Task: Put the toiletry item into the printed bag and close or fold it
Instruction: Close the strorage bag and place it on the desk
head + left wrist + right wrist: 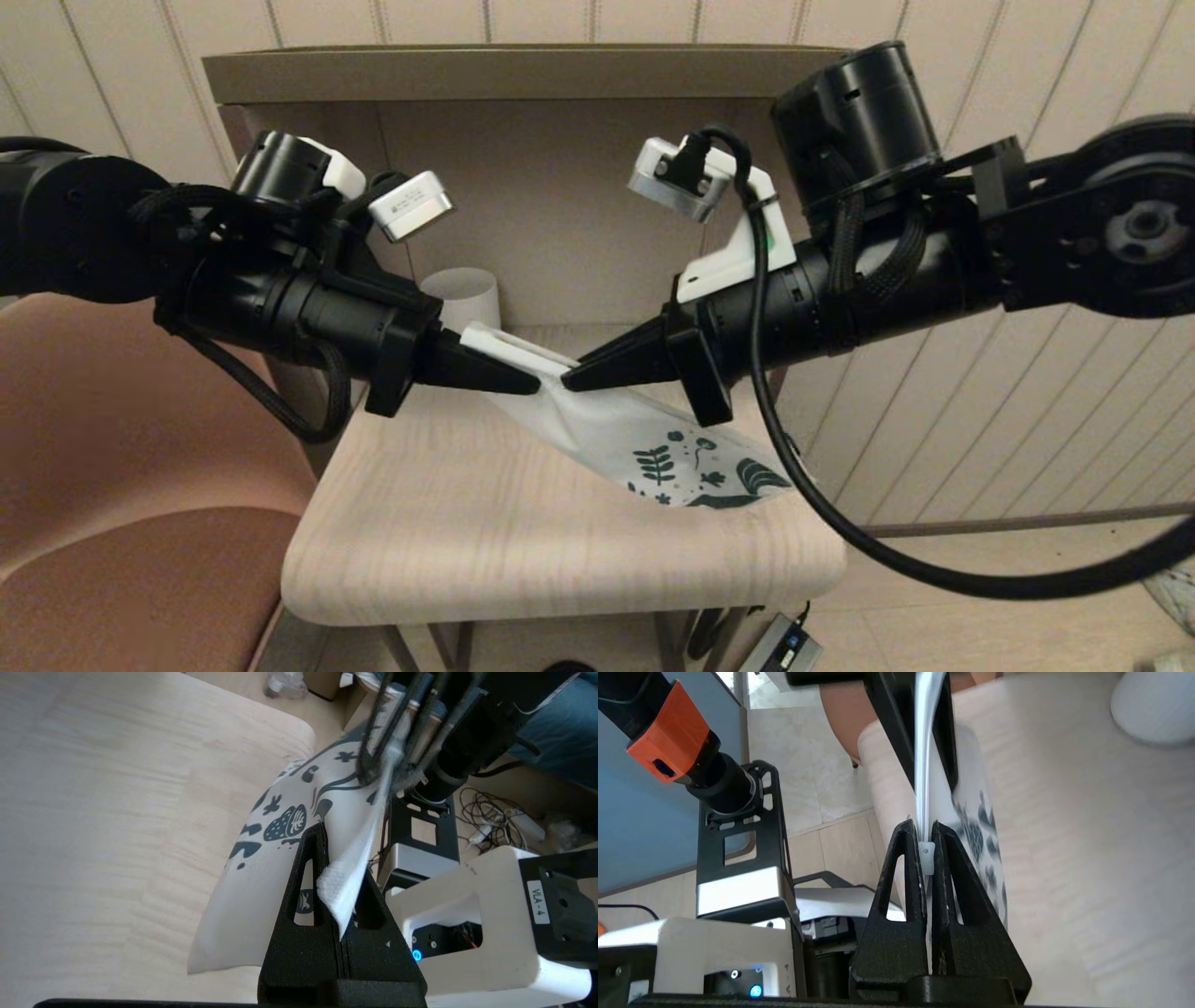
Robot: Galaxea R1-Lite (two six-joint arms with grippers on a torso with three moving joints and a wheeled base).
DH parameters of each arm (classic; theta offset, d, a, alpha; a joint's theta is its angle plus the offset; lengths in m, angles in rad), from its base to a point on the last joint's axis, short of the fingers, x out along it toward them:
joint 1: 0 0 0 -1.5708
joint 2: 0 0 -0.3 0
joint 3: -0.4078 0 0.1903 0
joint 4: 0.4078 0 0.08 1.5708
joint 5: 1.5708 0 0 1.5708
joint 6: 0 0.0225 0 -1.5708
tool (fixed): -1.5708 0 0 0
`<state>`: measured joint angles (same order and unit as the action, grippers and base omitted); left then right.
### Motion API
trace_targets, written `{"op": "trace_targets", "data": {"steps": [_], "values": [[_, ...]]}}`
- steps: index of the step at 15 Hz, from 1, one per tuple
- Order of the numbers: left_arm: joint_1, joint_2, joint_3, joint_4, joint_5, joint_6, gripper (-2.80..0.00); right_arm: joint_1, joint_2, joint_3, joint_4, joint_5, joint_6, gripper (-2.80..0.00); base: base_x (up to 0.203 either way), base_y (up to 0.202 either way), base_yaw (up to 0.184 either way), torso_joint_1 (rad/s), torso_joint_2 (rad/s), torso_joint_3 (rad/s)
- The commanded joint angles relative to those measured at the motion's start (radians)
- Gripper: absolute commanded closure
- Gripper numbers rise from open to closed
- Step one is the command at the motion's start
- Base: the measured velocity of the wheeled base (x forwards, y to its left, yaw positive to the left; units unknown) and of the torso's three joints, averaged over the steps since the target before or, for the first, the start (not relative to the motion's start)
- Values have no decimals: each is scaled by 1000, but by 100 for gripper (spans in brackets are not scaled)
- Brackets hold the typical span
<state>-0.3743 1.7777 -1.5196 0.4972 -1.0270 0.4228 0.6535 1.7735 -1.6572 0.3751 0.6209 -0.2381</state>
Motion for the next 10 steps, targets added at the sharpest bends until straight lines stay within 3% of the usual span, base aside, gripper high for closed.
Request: {"op": "trace_targets", "data": {"steps": [1, 10], "values": [[2, 0, -1, 3, -5, 2, 0, -16, -28, 34, 4, 5, -3, 0, 0, 0, 0, 0, 0, 0], [2, 2, -2, 1, -5, 4, 0, -120, -150, 217, -31, 28, -4, 0, 0, 0, 0, 0, 0, 0]]}}
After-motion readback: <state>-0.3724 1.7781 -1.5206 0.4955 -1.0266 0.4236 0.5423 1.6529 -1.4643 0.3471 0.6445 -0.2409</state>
